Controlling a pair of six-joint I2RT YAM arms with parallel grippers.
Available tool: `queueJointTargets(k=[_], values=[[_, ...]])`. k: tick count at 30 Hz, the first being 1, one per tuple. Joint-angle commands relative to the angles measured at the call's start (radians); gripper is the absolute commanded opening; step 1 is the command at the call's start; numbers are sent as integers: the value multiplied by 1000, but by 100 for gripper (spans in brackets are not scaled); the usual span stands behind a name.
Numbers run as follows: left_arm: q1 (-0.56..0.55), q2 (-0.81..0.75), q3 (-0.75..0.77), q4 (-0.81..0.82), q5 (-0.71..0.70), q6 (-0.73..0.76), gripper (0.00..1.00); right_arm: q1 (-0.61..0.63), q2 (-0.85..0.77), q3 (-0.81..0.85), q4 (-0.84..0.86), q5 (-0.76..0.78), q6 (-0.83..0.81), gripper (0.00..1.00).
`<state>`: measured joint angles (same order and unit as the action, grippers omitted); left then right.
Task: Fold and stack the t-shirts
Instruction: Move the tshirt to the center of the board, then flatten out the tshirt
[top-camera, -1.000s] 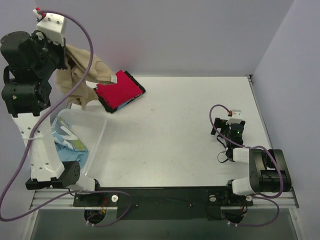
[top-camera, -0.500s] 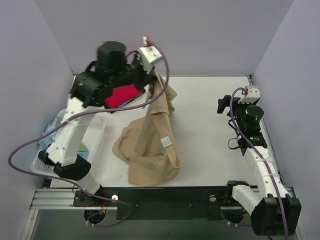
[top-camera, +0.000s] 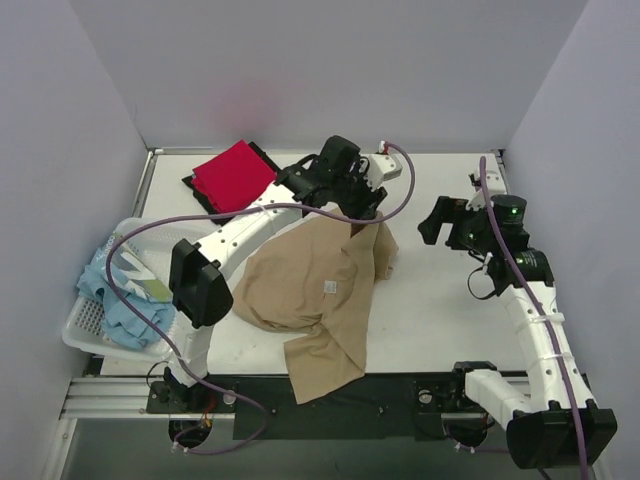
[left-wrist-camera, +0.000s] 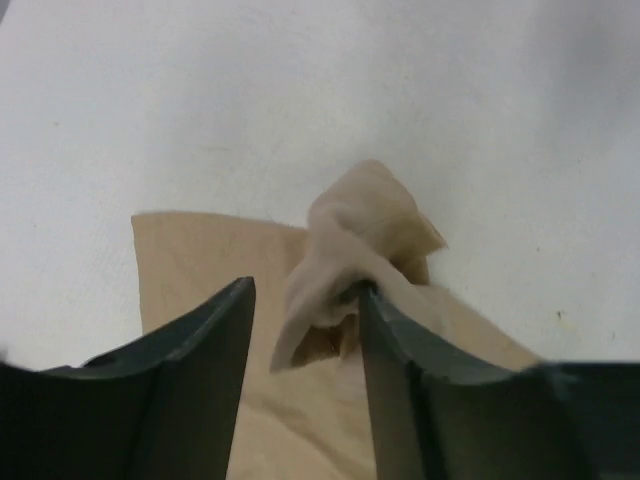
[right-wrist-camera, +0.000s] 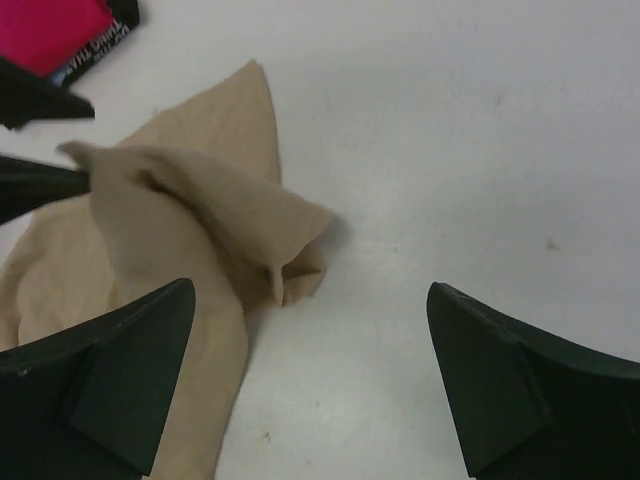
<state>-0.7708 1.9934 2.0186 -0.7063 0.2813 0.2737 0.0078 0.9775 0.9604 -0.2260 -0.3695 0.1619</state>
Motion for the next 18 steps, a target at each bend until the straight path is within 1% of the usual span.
queueJointTargets(k=[1,2,3,4,5,6,7,8,9,10,11,12,13,14,15,16,17,18], values=[[37,42,120,119,-18,-65,88,133,16,-6,-231,96,103,92],[71,41,132,96,-2,-77,88,167,30,-21,-254,133,113,91],[89,24,140,88,31,-96,89,229,38,-28,-298,147,129,89],[137,12,137,77,60,-99,89,271,50,-41,-317,177,148,89],[163,-28,109,74,105,-96,89,352,50,-54,-329,193,154,89],[223,-50,71,70,126,-90,89,409,49,-77,-328,222,151,89],[284,-101,45,67,180,-67,89,517,49,-100,-325,234,145,89],[310,-128,-10,58,203,-54,89,565,53,-109,-323,251,128,89],[362,-175,-36,53,234,-22,89,666,73,-123,-323,259,119,89],[379,-203,-90,22,254,5,89,707,85,-126,-323,261,108,89],[418,-246,-118,7,262,60,90,780,125,-129,-323,258,105,89],[433,-275,-182,-28,263,97,90,814,153,-127,-323,247,97,89],[450,-325,-223,-45,260,169,90,860,208,-123,-325,245,96,88],[461,-347,-286,-85,250,198,90,883,233,-117,-328,250,91,87],[475,-388,-323,-102,249,260,86,920,290,-106,-329,248,88,85],[484,-418,-383,-149,251,286,82,934,315,-98,-328,247,79,84],[501,-432,-409,-169,251,323,72,961,369,-89,-320,241,76,83],[508,-459,-464,-194,249,335,65,969,391,-85,-314,239,68,83]])
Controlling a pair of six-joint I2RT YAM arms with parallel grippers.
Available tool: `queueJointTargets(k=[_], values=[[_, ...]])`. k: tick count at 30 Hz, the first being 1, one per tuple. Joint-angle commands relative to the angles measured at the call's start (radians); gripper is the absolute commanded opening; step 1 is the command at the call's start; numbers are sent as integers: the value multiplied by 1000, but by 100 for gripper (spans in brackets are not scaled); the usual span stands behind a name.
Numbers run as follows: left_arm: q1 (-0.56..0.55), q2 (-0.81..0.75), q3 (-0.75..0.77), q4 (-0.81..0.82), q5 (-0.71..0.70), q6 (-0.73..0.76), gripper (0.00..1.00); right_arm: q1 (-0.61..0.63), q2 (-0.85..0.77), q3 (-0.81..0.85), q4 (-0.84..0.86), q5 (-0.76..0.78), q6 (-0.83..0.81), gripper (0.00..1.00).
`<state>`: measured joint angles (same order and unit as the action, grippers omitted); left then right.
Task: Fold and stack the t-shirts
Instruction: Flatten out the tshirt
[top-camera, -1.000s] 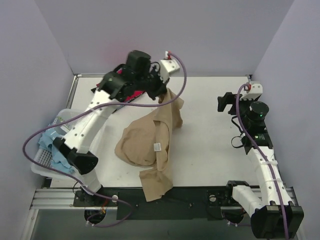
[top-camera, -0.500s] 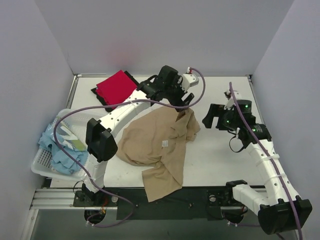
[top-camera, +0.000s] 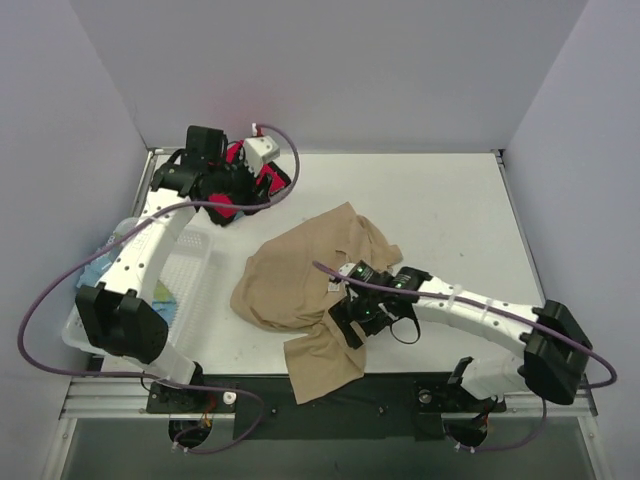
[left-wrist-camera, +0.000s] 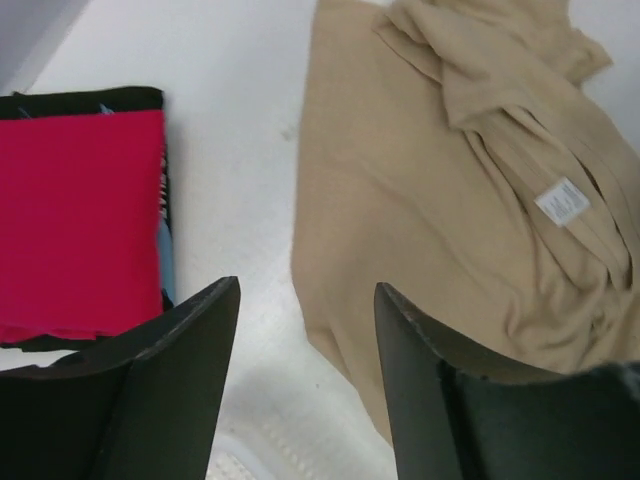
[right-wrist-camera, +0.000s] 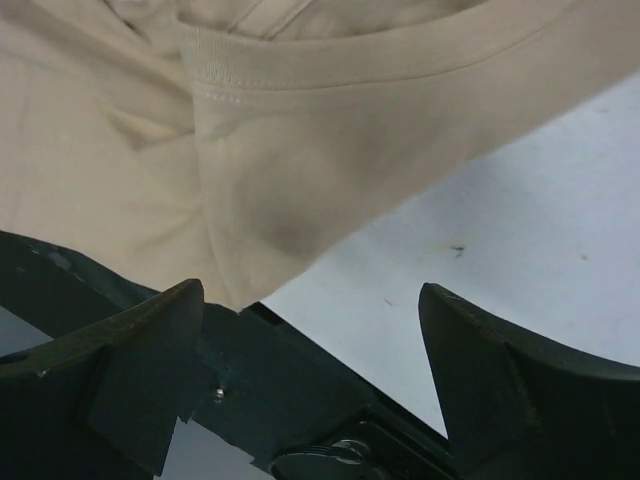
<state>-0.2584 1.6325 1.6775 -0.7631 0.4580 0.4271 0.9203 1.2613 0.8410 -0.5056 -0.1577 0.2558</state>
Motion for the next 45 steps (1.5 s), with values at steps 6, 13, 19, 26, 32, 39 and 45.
queueJointTargets(k=[6,13,19,26,32,39,45], values=[[51,-197,-335,-197,82,289,61,55,268,37,19,-55,-64,82],[22,-227,-541,-223,74,461,65,-27,294,29,10,-74,-10,12],[-113,-224,-702,-129,-43,570,72,-270,104,55,-1,-178,19,0],[-261,-148,-864,129,-258,516,86,-388,37,135,-56,-249,0,0],[-262,-100,-845,124,-386,501,15,-612,-45,280,-83,-331,8,0],[-150,-178,-302,-54,-407,334,0,-850,16,779,-120,-394,28,0],[-81,-80,463,-387,-390,318,0,-983,59,1188,-120,-425,79,0]])
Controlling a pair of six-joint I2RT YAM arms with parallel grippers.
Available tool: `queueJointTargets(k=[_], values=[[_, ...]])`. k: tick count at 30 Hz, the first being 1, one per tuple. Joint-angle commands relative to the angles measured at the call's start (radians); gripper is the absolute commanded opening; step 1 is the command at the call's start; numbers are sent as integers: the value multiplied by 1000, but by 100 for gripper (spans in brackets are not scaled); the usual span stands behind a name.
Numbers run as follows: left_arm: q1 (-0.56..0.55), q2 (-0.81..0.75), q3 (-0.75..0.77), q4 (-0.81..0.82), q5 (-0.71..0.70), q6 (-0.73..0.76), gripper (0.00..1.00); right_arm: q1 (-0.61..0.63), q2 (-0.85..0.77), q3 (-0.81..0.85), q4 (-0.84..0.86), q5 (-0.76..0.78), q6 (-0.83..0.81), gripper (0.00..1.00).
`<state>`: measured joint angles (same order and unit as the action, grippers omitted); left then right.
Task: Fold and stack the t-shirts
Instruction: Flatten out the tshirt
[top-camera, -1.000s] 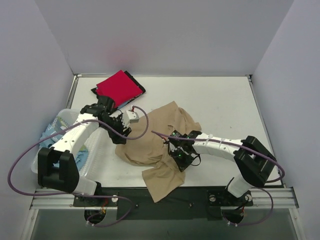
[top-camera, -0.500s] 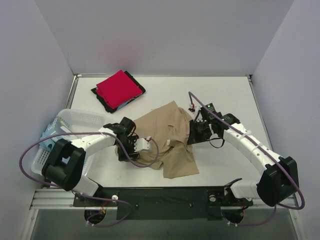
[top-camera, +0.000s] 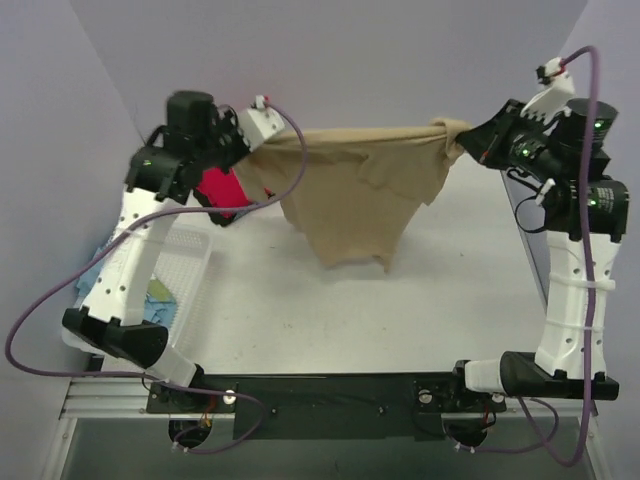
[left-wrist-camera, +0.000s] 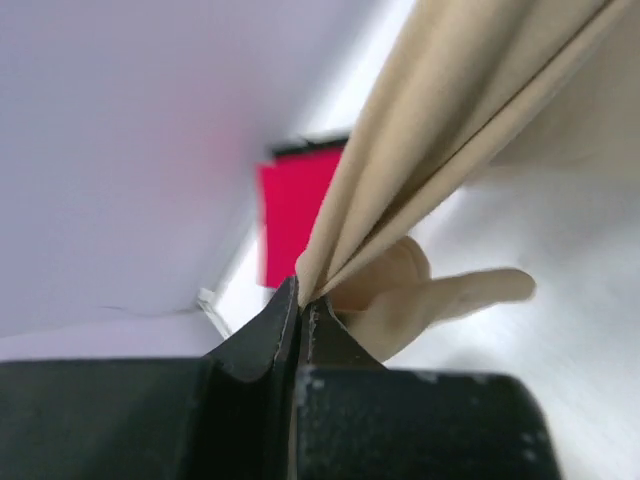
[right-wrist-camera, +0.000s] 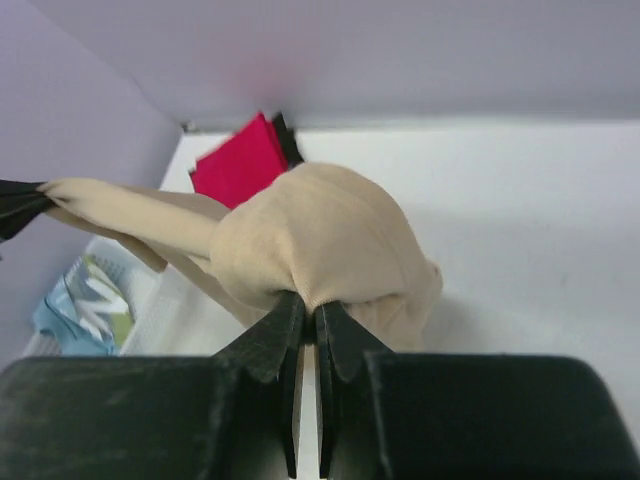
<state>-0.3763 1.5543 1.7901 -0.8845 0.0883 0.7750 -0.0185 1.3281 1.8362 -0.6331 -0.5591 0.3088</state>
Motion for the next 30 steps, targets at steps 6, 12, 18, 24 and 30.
queueJointTargets(k=[6,12,18,24,30], values=[[25,-29,656,-373,-30,-16,0,-46,-128,325,18,67,-75,0],[25,-74,772,-395,-131,-23,0,-44,-328,249,85,99,-146,0],[25,-106,735,-439,-118,-65,0,-44,-448,134,176,154,-152,0],[25,-74,693,-430,-64,-112,0,-44,-382,87,179,120,-106,0],[27,-76,629,-455,-55,-151,0,-44,-415,0,165,203,-152,0]])
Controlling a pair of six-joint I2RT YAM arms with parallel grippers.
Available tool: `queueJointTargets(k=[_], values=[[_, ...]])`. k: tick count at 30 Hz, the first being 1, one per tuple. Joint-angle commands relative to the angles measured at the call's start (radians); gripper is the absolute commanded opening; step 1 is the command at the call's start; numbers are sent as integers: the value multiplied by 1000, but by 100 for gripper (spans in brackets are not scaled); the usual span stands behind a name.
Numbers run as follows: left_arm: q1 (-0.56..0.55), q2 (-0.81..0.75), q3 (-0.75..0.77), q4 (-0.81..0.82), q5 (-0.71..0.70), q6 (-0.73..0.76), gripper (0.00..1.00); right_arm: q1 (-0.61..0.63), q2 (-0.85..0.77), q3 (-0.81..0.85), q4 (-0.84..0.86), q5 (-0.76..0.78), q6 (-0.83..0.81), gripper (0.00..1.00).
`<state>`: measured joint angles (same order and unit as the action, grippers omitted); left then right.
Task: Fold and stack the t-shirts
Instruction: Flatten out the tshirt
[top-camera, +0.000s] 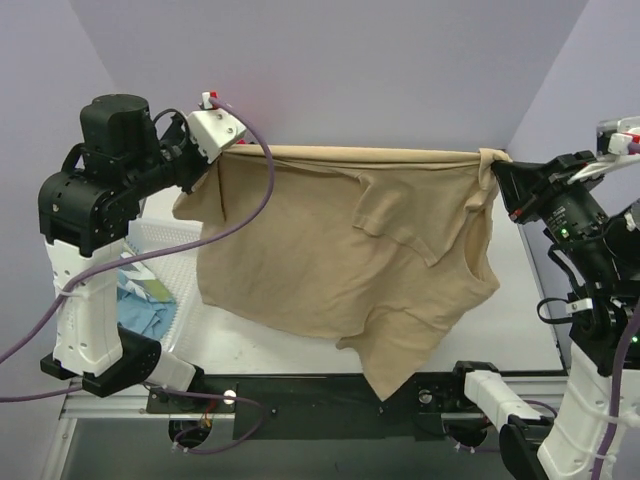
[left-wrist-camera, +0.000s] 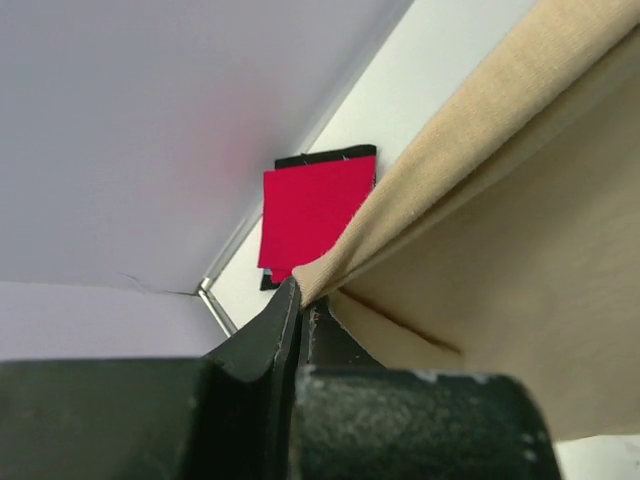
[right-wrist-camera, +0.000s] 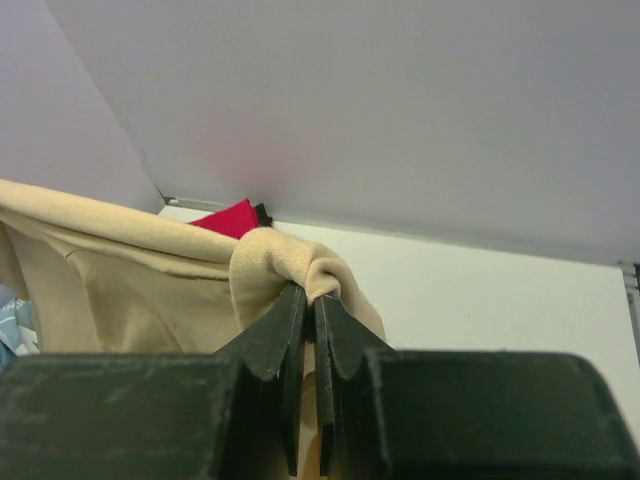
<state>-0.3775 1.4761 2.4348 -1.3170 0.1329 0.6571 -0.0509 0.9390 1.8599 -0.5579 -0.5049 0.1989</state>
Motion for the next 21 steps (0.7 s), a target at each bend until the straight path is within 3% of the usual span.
queueJointTargets(k=[1,5,8,13,16,21], values=[[29,7,-16,-13,-107,-30,0,-12,-22,-33,84,163,-49,0],[26,73,-19,57,-92,-13,0,-12,73,-74,134,152,16,0],[22,194,4,194,-87,-7,0,-12,289,-1,196,53,88,0],[22,404,118,487,-196,-24,0,-24,650,399,216,66,126,0],[22,493,211,657,-263,-22,0,-96,829,571,294,46,287,0],[19,553,256,725,-231,6,0,-193,850,584,423,-6,465,0]])
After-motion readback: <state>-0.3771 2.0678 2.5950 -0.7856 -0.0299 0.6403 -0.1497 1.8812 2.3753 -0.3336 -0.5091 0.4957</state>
